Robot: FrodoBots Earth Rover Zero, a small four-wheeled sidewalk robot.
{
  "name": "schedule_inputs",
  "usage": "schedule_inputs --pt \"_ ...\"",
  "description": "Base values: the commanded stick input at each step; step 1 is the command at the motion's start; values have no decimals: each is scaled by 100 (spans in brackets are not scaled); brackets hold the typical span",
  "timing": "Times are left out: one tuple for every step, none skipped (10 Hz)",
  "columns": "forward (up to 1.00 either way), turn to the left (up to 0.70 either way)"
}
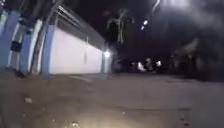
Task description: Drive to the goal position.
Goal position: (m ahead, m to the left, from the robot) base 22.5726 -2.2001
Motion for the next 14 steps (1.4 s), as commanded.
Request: schedule_inputs --pt "70 17" --pt "70 0" --pt "70 0" --pt "70 0" --pt "70 0" --pt "70 0" --pt "70 0" --pt "70 -5" --pt "70 -18" --pt "70 -35" --pt "70 -35" --pt "70 -35" --pt "70 -35" --pt "70 -35"
